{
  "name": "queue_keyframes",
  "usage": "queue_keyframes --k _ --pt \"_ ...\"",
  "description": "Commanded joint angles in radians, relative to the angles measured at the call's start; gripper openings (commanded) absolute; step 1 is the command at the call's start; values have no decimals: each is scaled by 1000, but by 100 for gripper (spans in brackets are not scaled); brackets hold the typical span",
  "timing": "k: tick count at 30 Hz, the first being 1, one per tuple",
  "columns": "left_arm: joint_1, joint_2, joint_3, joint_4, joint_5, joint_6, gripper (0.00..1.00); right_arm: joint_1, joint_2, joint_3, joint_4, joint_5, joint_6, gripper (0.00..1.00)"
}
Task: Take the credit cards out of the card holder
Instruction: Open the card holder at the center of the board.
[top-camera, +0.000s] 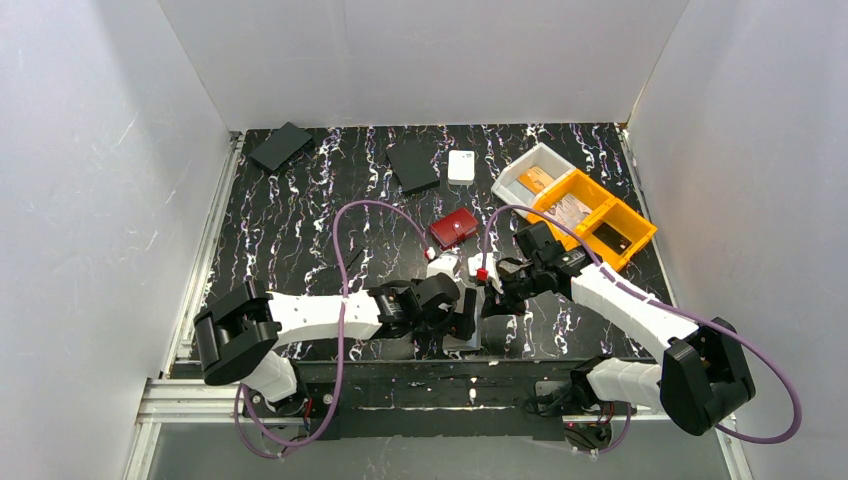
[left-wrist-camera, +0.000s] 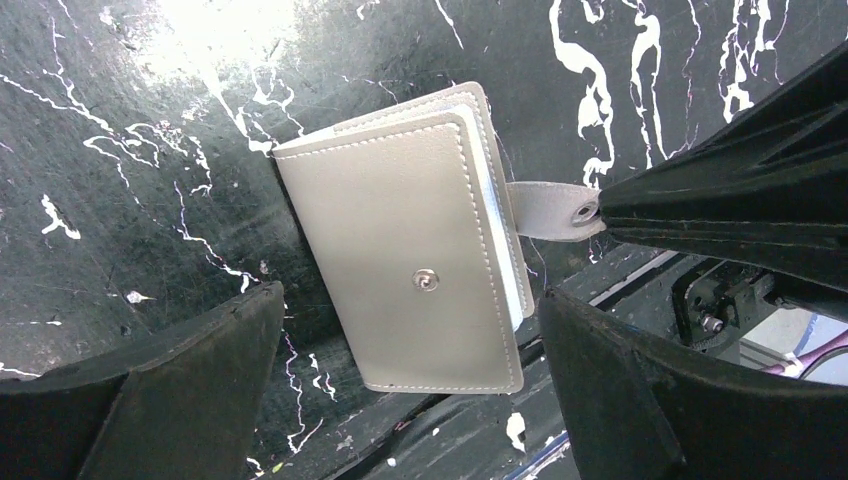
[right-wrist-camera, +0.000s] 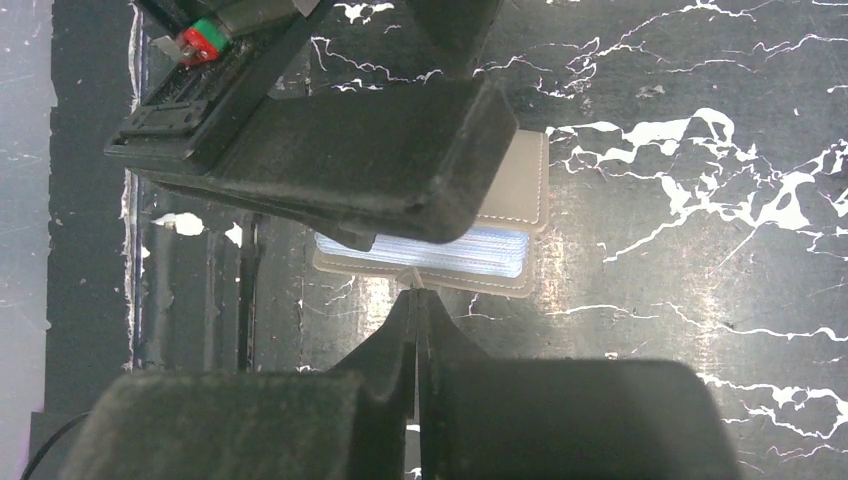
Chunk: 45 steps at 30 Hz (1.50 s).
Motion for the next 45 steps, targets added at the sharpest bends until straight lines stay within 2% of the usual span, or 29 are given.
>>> queue_keyframes --k 1,5,8,9,13,14,15,18,21,25,30,31,33,37,40,42,45 --pt "-7 -13 25 0 -9 -7 98 -8 -11 6 24 -54 19 1" --pt "-7 43 68 -111 -54 -34 97 -13 -10 6 23 -61 21 1" --pt "-8 81 104 -191 -76 -50 85 -20 -12 6 22 -65 23 1" --pt "-8 85 109 -214 -84 -56 78 -22 -12 6 22 -65 23 1" --pt "-7 46 98 -268 -120 -74 40 -32 -15 4 21 -62 23 1" --pt "-8 27 88 -270 -126 -83 32 -35 -15 3 21 -58 23 1" --pt "-7 8 74 -266 -126 -89 30 -37 -15 2 23 -50 23 1" --pt "9 -45 15 -205 -73 -103 32 -41 -16 -5 38 -19 28 1" --pt "42 -91 -86 -65 30 -127 34 -43 -10 -14 62 29 43 1" --pt "107 -125 -220 99 128 -187 27 -43 -2 -30 105 134 75 1" --pt "149 -145 -260 106 140 -188 19 -43 16 -43 151 223 109 1" --pt "158 -149 -263 102 138 -189 20 -43 19 -43 155 231 116 1" --pt "168 -161 -259 63 122 -186 29 -43 20 -42 161 239 125 2" --pt "168 -227 -242 -57 42 -169 48 -44 6 -42 171 224 151 17" --pt "168 -305 -207 -194 -48 -156 54 -58 -14 -31 171 190 175 34" --pt "168 -366 -196 -268 -105 -130 54 -76 -35 -28 168 159 185 46" --pt "169 -480 -203 -282 -120 -52 54 -111 -70 -22 153 93 195 56"
